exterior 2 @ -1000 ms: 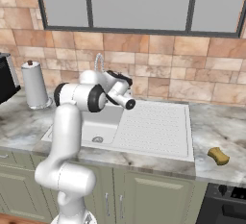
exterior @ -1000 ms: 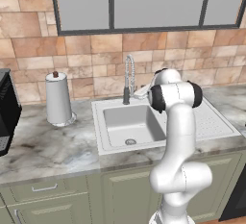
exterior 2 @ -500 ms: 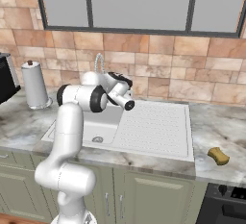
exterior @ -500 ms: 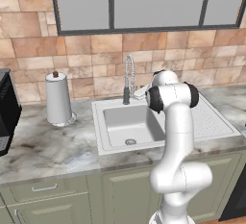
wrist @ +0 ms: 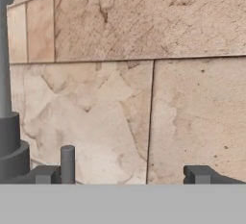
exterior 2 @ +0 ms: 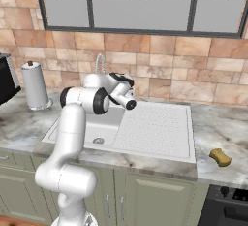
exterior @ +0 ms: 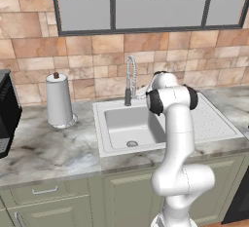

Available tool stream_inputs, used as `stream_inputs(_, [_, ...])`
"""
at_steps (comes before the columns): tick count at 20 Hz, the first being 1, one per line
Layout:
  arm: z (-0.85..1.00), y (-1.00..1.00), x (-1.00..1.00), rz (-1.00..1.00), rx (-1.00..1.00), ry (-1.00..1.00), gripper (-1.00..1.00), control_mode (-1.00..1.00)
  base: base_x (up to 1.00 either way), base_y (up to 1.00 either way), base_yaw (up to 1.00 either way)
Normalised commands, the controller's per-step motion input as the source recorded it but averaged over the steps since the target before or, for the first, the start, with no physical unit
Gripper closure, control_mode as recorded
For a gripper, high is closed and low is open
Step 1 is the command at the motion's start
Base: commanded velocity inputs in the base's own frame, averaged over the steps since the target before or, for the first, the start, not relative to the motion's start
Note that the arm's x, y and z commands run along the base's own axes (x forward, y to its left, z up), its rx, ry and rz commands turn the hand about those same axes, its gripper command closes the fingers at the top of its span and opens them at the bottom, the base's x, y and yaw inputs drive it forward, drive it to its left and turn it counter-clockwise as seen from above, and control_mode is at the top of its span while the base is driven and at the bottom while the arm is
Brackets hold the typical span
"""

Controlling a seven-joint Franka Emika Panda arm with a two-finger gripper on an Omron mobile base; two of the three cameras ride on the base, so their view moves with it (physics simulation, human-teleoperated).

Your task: Soak the sponge with water for a few seconds and then drop it inside the sink.

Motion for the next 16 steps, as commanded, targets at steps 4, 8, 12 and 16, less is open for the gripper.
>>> stream_inputs(4, [-0.01, -0.14, 0.15, -0.01, 0.0, 0.0, -1.0, -1.0, 0.0, 0.0, 0.0])
stream_inputs(8, [0.0, -0.09, 0.11, -0.01, 0.0, 0.0, -1.0, -1.0, 0.0, 0.0, 0.0])
stream_inputs(12, [-0.01, -0.02, 0.09, 0.0, 0.0, 0.0, -1.0, -1.0, 0.0, 0.0, 0.0])
stream_inputs(16, [0.0, 0.0, 0.04, 0.0, 0.0, 0.0, -1.0, -1.0, 0.0, 0.0, 0.0])
